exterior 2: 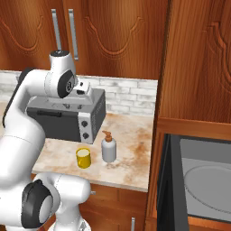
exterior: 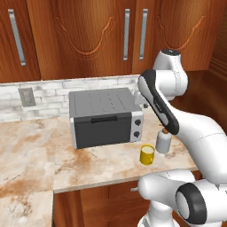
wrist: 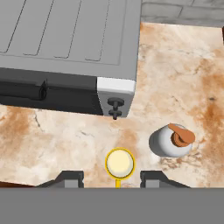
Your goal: Pick the mug from the counter and place it inside the microwave. Then close the microwave.
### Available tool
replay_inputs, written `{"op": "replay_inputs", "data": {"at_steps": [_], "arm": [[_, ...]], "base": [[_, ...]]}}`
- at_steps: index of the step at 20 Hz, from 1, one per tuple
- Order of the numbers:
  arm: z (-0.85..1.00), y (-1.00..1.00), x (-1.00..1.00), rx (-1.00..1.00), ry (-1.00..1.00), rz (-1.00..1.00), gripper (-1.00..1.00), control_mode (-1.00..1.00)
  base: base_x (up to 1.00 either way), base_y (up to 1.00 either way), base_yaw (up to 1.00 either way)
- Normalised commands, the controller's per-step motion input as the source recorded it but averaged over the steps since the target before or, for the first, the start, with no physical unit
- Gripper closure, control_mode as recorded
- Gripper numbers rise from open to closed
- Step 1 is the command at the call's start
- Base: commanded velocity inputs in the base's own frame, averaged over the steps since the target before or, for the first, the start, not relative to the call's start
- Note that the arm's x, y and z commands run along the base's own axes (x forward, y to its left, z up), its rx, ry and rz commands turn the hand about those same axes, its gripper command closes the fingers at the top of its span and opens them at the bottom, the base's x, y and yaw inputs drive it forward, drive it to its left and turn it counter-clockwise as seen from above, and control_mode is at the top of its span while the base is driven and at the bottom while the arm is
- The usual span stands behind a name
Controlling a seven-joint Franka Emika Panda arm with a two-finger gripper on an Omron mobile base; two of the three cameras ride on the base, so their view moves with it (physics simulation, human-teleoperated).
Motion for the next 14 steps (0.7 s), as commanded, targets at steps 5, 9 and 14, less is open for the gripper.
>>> {"op": "replay_inputs", "data": {"at_steps": [5, 9, 14], "arm": [[0.00, 0.00, -0.28, 0.00, 0.00, 0.01, -1.00, -1.00], [-0.06, 0.00, -0.38, -0.03, 0.00, 0.01, -1.00, -1.00], [-0.27, 0.00, -0.35, -0.05, 0.00, 0.00, -1.00, -1.00]], "base": [[0.00, 0.00, 0.00], [0.00, 0.00, 0.00], [0.00, 0.00, 0.00]]}}
